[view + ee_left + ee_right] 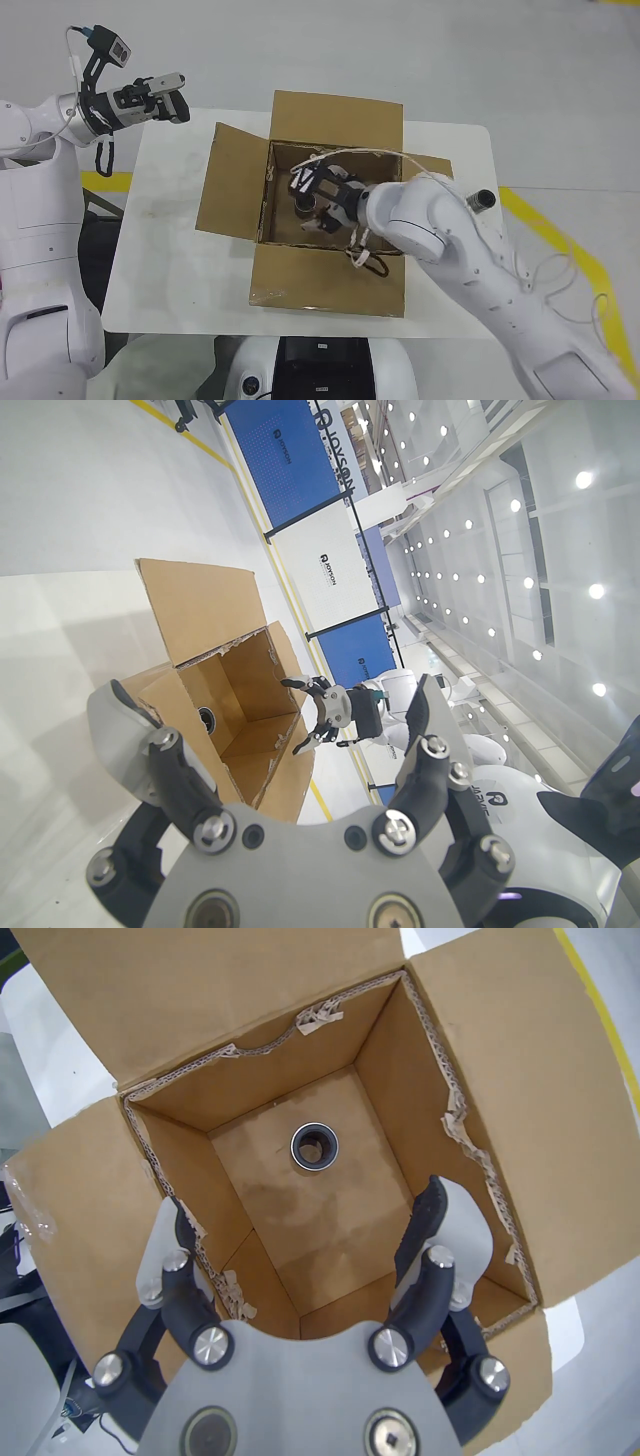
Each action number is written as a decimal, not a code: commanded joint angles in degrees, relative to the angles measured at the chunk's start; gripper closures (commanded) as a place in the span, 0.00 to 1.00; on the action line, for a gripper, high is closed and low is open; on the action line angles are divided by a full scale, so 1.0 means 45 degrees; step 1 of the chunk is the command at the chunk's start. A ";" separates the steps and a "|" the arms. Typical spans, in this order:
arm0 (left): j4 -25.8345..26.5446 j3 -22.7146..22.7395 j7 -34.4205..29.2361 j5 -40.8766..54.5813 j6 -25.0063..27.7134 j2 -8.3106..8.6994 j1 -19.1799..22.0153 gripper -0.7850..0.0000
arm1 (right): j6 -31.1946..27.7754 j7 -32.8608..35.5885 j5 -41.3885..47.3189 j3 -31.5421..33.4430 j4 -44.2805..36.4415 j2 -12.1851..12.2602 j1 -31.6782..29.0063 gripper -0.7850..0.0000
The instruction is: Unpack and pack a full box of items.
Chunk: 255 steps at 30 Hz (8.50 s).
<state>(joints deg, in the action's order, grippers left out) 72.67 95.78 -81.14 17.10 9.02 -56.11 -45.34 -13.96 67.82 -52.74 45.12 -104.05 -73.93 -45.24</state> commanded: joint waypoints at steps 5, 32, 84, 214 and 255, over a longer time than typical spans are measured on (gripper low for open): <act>0.0000 0.0000 0.0000 0.0000 0.0000 0.0000 0.0000 0.00 | -0.0117 -0.0156 0.0605 -0.1118 0.1845 -0.0483 0.1294 0.00; 0.0000 0.0000 0.0000 0.0000 0.0000 0.0000 0.0000 0.00 | -0.0882 -0.0694 0.0195 -0.4334 0.7563 -0.2549 0.3863 0.00; 0.0000 0.0000 0.0000 0.0000 0.0000 0.0000 0.0000 0.00 | -0.2047 0.1122 0.1122 -0.1655 0.5525 -0.2352 0.2900 1.00; 0.0000 0.0000 0.0000 0.0000 0.0000 0.0000 0.0000 0.00 | -0.2048 0.0616 0.1277 1.1841 -0.0099 0.2796 -0.9701 1.00; 0.0000 0.0000 0.0000 0.0000 0.0000 0.0000 0.0000 0.00 | -0.1374 -0.0414 0.1355 1.1604 0.0840 0.3328 -0.9475 0.12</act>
<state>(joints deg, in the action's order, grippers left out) 72.67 95.78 -81.14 17.10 9.02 -56.11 -45.34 -20.10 66.00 -46.99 96.61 -99.68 -59.05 -87.31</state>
